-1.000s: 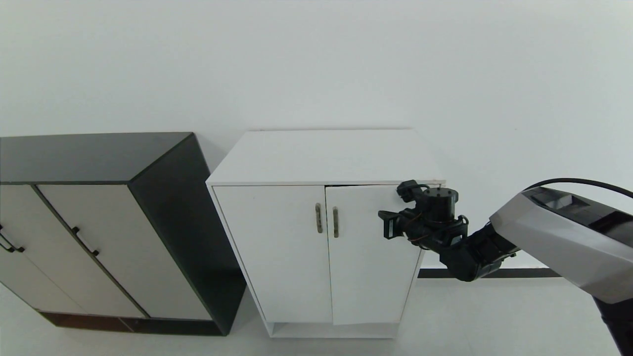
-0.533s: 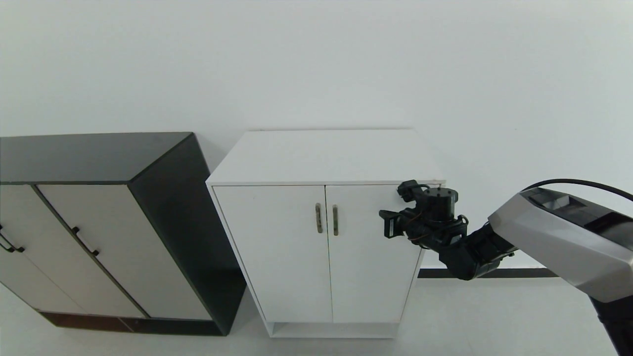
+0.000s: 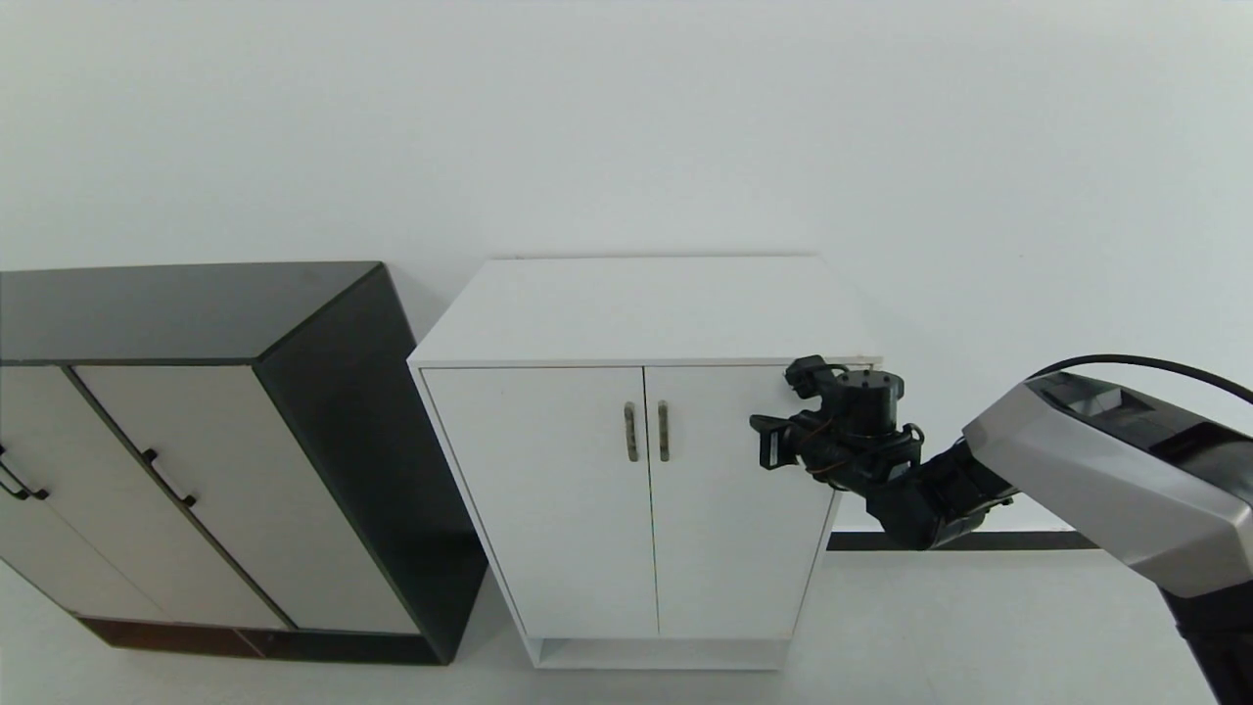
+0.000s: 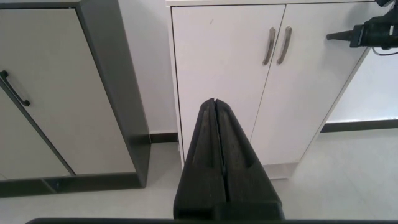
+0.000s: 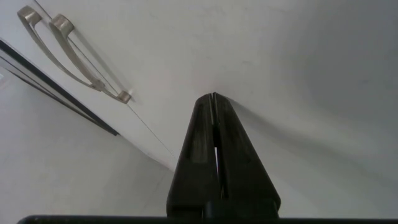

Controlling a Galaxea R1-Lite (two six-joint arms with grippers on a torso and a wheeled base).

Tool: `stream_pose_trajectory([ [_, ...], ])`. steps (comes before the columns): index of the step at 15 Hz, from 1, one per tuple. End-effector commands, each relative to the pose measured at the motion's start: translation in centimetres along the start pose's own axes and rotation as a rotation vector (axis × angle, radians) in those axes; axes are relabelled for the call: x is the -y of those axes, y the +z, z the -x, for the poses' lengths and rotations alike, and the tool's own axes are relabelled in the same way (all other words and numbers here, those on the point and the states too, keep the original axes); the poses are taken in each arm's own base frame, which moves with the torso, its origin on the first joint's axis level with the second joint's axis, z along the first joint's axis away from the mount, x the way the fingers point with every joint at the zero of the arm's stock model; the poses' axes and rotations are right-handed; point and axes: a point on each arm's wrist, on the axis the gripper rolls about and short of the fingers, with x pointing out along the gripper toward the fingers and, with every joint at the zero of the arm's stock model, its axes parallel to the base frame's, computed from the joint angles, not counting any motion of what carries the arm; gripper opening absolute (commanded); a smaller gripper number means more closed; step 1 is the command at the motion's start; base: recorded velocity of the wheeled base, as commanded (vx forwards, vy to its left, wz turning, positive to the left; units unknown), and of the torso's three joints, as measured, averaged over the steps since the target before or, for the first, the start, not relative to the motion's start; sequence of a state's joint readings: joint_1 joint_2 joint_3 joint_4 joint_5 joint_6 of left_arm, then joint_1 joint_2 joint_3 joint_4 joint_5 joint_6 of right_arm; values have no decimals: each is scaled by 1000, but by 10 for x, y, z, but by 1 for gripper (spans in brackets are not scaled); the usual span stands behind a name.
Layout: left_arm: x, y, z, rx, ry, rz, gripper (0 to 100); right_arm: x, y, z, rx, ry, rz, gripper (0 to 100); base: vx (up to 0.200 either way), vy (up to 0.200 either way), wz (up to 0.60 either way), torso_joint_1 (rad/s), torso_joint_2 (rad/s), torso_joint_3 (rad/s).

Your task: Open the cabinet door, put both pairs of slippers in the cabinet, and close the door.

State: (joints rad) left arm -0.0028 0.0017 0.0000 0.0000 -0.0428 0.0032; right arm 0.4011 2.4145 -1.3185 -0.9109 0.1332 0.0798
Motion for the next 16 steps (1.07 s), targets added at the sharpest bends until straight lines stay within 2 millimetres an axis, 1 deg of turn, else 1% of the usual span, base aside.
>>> stream_pose_trajectory([
  [1,0,0,0,0,0,0,0,0,-3,1,-8,-3,-1,0,0,0,0,0,0,0],
  [5,0,0,0,0,0,-1,0,1,-6,3,-17,-6,-1,0,0,0,0,0,0,0],
  [7,0,0,0,0,0,0,0,0,-3,10,1,-20,3,0,0,0,0,0,0,0],
  [9,0,0,0,0,0,-1,0,-2,-2,24,3,-23,3,0,0,0,0,0,0,0],
  [11,0,0,0,0,0,-1,0,-5,-1,46,-4,-30,3,0,0,0,0,0,0,0],
  [13,0,0,0,0,0,0,0,-8,-3,73,2,-66,7,0,0,0,0,0,0,0],
  [15,0,0,0,0,0,-1,0,-12,-11,112,14,-75,19,0,0,0,0,0,0,0],
  [16,0,0,0,0,0,-1,0,-10,-16,134,2,-89,40,0,0,0,0,0,0,0],
])
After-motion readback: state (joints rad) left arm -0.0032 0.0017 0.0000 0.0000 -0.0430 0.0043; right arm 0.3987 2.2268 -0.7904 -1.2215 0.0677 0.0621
